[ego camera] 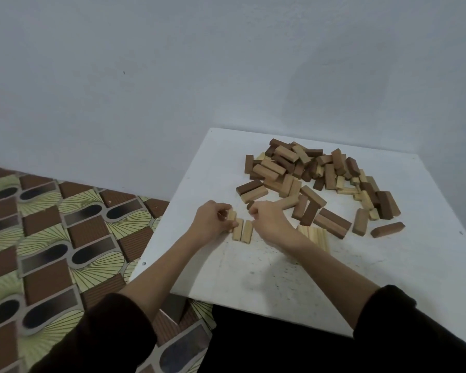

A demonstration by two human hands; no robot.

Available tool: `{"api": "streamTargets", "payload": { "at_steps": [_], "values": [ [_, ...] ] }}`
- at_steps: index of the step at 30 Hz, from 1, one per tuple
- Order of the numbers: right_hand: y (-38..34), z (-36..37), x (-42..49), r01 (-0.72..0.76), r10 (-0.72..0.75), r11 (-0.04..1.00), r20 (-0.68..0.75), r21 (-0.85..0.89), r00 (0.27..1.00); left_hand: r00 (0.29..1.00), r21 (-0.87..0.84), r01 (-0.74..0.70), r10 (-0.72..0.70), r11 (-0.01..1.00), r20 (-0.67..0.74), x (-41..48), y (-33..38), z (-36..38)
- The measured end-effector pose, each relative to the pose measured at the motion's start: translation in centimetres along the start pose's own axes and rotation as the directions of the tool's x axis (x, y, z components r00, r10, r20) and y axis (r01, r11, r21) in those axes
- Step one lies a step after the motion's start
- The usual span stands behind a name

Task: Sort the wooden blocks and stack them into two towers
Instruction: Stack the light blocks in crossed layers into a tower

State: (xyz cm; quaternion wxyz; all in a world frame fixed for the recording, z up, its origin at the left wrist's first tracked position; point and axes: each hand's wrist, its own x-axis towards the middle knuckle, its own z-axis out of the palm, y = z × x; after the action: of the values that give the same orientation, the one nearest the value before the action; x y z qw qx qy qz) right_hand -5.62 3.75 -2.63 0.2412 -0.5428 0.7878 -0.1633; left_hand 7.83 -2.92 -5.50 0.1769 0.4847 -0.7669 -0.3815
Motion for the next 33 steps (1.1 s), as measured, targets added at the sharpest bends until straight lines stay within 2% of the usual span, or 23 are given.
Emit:
{"api": "streamTargets", "payload": {
  "at_steps": [6, 9, 12, 17, 23, 27, 33],
  "values": [
    [0.5, 0.9, -0.8, -0.004, 0.005, 0.997, -0.014, 0.072, 1.000, 1.000, -0.006, 0.021, -0.021, 1.000, 0.002, -0.8, -0.4, -0.2],
    [0.8, 1.7, -1.0, -0.043, 0.047, 0.988, -0.028, 0.152, 0.998, 0.998, -0.005, -0.017, 0.017, 1.000, 0.057, -1.6, -0.6, 0.2],
    [0.8, 2.2, -1.4, -0.042, 0.051, 0.975, -0.031, 0.220, 0.998, 0.996, -0.004, -0.063, 0.063, 0.998, 0.055, -2.1, -0.8, 1.1],
    [1.1, 2.8, -1.8, -0.028, 0.038, 0.984, -0.057, 0.178, 0.998, 0.986, 0.018, -0.169, 0.168, 0.986, 0.020, -2.6, -1.0, 2.0],
    [1.8, 3.7, -2.2, -0.020, 0.037, 0.984, -0.099, 0.175, 0.994, 0.965, -0.008, -0.249, 0.249, 0.968, 0.082, -2.2, -1.2, 1.4],
    [2.0, 4.1, -2.3, -0.010, 0.048, 0.970, -0.149, 0.241, 0.988, 0.963, 0.014, -0.261, 0.259, 0.965, 0.075, -2.3, -1.6, 1.1],
    [2.0, 4.9, -2.5, 0.002, 0.058, 0.948, -0.178, 0.319, 0.982, 0.970, -0.039, -0.239, 0.240, 0.970, 0.026, -2.4, -2.6, 1.2]
  ]
}}
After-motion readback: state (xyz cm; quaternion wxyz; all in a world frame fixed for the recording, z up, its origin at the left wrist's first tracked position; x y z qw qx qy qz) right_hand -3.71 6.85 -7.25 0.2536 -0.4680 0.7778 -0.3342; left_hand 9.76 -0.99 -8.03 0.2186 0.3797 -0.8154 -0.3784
